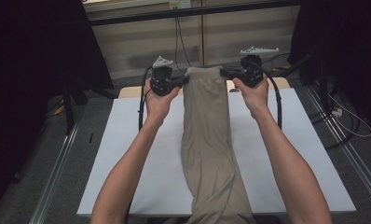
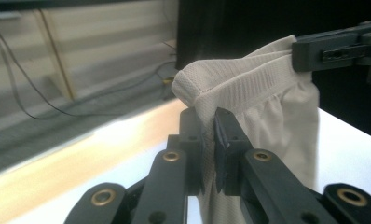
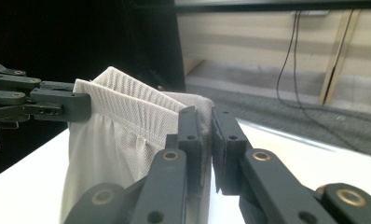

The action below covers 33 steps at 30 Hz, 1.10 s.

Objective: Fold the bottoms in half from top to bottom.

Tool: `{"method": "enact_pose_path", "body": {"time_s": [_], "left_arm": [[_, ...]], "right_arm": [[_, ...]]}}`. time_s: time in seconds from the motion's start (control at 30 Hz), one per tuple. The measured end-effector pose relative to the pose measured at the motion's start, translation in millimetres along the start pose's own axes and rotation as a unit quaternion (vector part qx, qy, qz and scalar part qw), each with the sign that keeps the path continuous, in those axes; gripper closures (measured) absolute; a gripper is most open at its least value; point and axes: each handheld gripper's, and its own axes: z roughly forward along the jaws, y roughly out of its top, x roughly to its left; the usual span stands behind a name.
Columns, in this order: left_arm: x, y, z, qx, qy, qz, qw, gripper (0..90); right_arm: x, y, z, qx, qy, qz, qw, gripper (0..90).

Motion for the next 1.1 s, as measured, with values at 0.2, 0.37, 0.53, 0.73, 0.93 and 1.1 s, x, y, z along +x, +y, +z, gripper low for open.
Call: {"method": "enact_pose_path", "body": {"time_s": [0.2,0.37,0.53,0.73,0.93,1.1], "left_arm": [[-11.1,-34.7,-19.2,0.014,-0.022,0.007,0.9996,83.3],[-33.5,-67.5,-47.5,0.012,-0.049,0.016,0.9986,83.2],[-54.5,-106.0,-70.7,0.021,-0.075,0.018,0.9968,83.1],[-74.9,-130.9,-86.3,0.053,-0.093,0.051,0.9930,82.9],[-89.9,-165.4,-85.5,0.104,-0.108,0.069,0.9863,82.3],[-101.0,-184.5,-91.8,0.130,-0.125,0.087,0.9797,81.9]], "right_arm": [[10.2,-38.4,-11.6,0.005,0.034,0.001,0.9994,82.9],[28.3,-68.3,-35.9,0.010,0.062,-0.010,0.9980,82.9],[49.6,-99.4,-59.3,0.028,0.084,-0.028,0.9957,82.9],[66.7,-135.9,-76.5,0.053,0.100,-0.048,0.9924,82.7],[75.4,-178.2,-83.2,0.098,0.115,-0.048,0.9873,81.9],[88.4,-200.9,-93.5,0.131,0.123,-0.061,0.9820,81.2]]}}
